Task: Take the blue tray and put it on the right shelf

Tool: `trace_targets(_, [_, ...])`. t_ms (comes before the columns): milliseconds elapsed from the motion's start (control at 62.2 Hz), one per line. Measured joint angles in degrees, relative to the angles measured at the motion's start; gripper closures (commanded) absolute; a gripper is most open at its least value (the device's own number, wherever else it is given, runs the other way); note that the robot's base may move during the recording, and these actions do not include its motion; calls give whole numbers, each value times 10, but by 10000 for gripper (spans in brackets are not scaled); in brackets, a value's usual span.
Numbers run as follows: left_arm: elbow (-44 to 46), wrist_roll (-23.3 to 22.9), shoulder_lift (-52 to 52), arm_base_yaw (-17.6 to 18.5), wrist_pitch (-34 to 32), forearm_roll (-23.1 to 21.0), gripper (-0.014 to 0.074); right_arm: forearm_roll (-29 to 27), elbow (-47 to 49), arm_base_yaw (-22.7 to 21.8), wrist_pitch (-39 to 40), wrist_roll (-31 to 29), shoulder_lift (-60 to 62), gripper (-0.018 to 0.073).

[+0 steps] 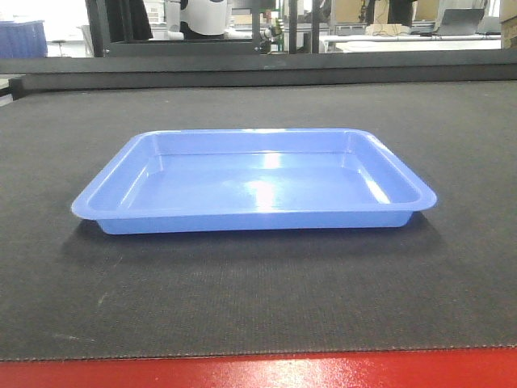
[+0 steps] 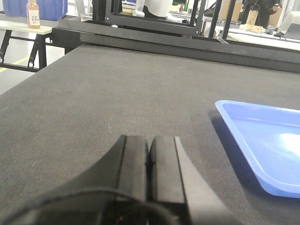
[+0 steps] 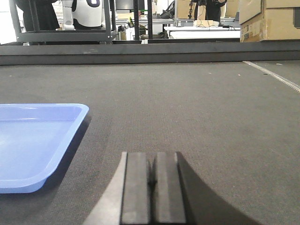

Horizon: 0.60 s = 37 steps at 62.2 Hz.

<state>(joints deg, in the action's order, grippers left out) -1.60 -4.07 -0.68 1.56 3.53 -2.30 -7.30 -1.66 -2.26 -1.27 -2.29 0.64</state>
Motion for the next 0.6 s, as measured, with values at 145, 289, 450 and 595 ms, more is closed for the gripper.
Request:
trace_targets(145, [0, 0, 0, 0, -15, 0, 644, -1, 0, 0, 1, 0, 0, 503])
trace_targets(289, [21, 0, 0, 0, -22, 12, 644, -6, 50, 0, -10, 1, 0, 503])
trace_targets(450, [172, 0, 54, 0, 101, 45, 602, -7, 190, 0, -90, 1, -11, 500])
trace_targets(595, [301, 0, 146, 0, 201, 52, 382, -8, 290, 0, -140, 1, -81, 351])
